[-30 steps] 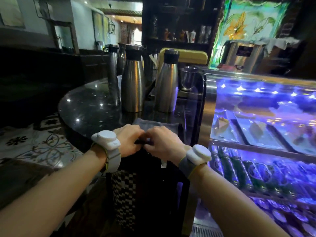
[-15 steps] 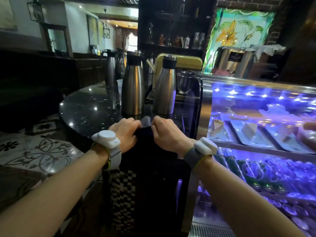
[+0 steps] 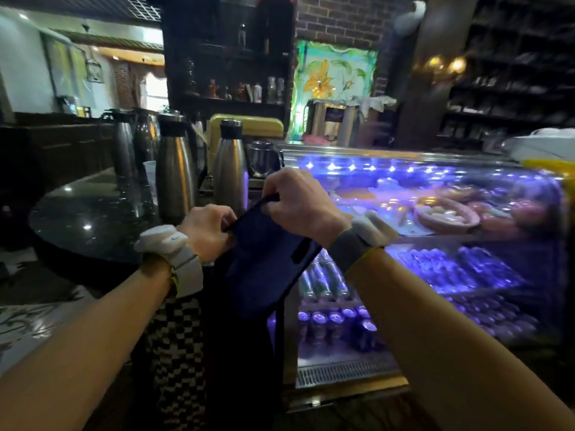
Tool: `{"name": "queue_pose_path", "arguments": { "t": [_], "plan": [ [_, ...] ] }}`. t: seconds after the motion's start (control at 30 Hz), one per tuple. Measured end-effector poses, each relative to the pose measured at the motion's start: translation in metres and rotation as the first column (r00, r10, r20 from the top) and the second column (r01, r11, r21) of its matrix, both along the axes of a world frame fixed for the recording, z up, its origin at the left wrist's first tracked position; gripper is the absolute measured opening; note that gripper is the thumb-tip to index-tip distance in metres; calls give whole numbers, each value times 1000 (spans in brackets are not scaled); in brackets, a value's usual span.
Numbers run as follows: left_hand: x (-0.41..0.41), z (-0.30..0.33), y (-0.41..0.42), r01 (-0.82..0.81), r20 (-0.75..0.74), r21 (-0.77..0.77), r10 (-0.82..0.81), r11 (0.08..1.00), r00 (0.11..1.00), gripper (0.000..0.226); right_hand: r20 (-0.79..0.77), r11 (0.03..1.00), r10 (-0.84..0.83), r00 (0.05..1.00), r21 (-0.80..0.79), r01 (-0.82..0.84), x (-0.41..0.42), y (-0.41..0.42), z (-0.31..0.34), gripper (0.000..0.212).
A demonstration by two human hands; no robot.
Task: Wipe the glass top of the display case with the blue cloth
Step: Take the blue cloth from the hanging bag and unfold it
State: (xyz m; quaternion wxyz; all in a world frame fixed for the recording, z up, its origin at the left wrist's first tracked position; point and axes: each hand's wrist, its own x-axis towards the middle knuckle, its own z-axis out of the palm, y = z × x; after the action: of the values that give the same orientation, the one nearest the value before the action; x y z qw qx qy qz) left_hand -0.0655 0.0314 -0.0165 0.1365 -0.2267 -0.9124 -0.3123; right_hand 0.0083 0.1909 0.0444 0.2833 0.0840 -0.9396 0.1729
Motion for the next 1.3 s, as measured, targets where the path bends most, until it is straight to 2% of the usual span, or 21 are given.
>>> {"name": "queue_pose_path", "arguments": {
  "t": [0.1, 0.17, 0.23, 0.33, 0.4, 0.47, 0.57, 0.63, 0.7, 0.77, 0.83, 0.9, 1.0, 1.13, 1.23, 1.3],
  "plan": [
    [20, -11, 21, 130, 118, 9, -130, 991, 984, 19, -128, 998, -50, 991, 38, 55, 32, 25, 8, 15],
    [32, -15, 43, 250, 232, 145, -278, 957, 932, 31, -201, 993, -84, 976, 61, 98, 54, 50, 12, 13],
    [40, -21, 61, 337, 356, 317, -441, 887, 824, 34, -227, 990, -105, 968, 70, 123, 69, 70, 12, 11],
    [54, -27, 97, 441, 509, 391, -589, 808, 628, 28, -231, 985, -144, 962, 64, 163, 86, 111, 8, 10],
    [60, -30, 110, 452, 586, 453, -639, 768, 498, 26, -215, 982, -166, 962, 52, 181, 90, 131, 4, 10],
    [64, -34, 138, 433, 591, 518, -675, 737, 441, 29, -198, 977, -189, 962, 63, 205, 95, 160, 0, 11],
    [60, -39, 186, 377, 504, 588, -688, 716, 522, 28, -153, 977, -201, 968, 45, 210, 99, 214, -5, 11],
    [52, -40, 210, 307, 453, 566, -600, 765, 659, 23, -126, 977, -200, 972, 45, 207, 101, 245, -8, 11],
    [46, -39, 236, 262, 362, 512, -482, 818, 798, 18, -76, 982, -180, 981, 34, 183, 101, 284, -14, 12],
    [41, -38, 262, 250, 269, 441, -393, 862, 879, 19, -16, 989, -147, 989, 7, 147, 97, 325, -24, 13],
    [33, -37, 279, 230, 165, 266, -279, 936, 946, 25, 35, 991, -136, 990, -9, 137, 92, 358, -34, 20],
    [24, -34, 291, 172, 78, 162, -186, 972, 980, 31, 76, 991, -125, 989, -48, 128, 83, 385, -43, 31],
    [12, -28, 307, 135, 0, 157, -137, 978, 991, 43, 78, 984, -123, 989, -121, 132, 66, 414, -50, 41],
    [-16, -17, 325, 116, -58, 121, -109, 986, 992, 58, 34, 976, -168, 985, -137, 171, 26, 443, -52, 35],
    [-50, -10, 343, 89, -98, 144, -75, 986, 992, 54, -21, 970, -206, 978, -140, 201, -18, 463, -51, 26],
    [-71, -2, 355, 73, -158, 163, -47, 984, 986, 44, -63, 967, -230, 971, -128, 221, -46, 472, -47, 22]
  ]
}}
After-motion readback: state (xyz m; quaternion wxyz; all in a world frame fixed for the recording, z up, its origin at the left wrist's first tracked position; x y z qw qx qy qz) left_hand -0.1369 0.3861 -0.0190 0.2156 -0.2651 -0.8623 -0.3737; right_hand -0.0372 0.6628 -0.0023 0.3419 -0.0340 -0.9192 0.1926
